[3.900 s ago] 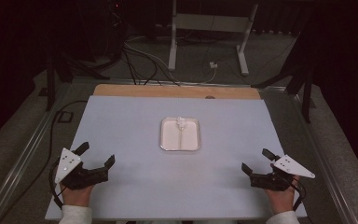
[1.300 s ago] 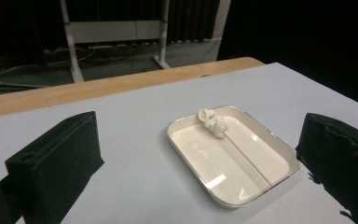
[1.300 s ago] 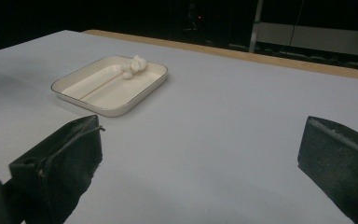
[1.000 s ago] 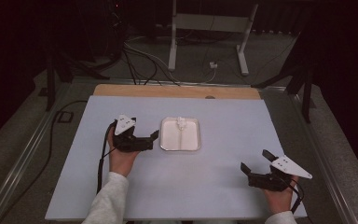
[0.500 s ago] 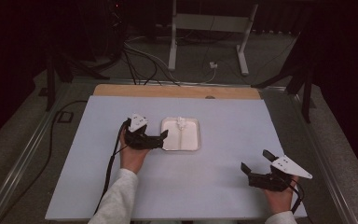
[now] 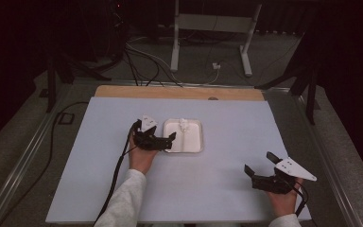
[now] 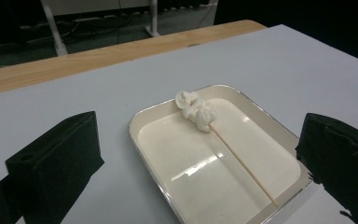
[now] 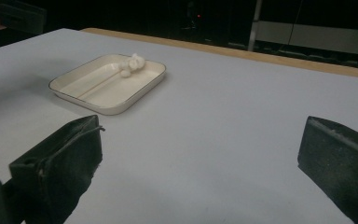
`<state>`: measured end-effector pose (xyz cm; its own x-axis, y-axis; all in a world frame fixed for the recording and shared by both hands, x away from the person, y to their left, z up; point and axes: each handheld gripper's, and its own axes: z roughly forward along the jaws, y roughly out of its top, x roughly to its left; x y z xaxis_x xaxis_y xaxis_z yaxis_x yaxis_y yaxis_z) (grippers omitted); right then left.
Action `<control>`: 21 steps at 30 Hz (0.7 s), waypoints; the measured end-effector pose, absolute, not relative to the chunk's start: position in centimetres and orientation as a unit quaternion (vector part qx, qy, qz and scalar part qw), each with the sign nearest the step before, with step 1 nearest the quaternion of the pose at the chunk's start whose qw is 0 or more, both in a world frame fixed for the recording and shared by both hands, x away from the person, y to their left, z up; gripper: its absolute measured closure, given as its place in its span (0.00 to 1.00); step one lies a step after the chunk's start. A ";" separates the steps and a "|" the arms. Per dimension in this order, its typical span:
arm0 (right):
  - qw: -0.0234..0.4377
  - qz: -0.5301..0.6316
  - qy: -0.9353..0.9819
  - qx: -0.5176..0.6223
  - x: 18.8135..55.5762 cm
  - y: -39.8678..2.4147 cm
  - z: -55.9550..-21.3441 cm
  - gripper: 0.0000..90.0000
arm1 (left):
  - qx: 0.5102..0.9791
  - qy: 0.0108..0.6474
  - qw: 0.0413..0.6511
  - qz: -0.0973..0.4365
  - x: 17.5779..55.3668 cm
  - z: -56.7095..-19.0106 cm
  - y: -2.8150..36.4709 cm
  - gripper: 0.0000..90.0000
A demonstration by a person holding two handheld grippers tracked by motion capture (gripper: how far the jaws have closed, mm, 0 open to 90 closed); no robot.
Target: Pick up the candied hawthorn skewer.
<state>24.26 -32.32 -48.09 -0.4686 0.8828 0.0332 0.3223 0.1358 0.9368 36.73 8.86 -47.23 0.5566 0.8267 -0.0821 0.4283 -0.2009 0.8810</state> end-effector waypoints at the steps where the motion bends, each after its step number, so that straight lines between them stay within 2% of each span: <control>1: 0.282 0.496 0.699 0.432 24.3 -32.3 -48.1 0.00 | 0.746 0.421 0.470 0.211 36.8 -47.4 8.7 0.01; 21: 0.279 0.493 0.701 0.433 24.4 -32.4 -48.2 0.00 | 0.754 0.439 0.449 0.193 38.5 -49.3 7.0 0.01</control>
<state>24.37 -32.35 -48.20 -0.4697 0.8821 0.0353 0.3324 0.1396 0.9327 38.51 7.02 -49.26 0.5394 0.8356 -0.1041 0.4887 -0.2100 0.8468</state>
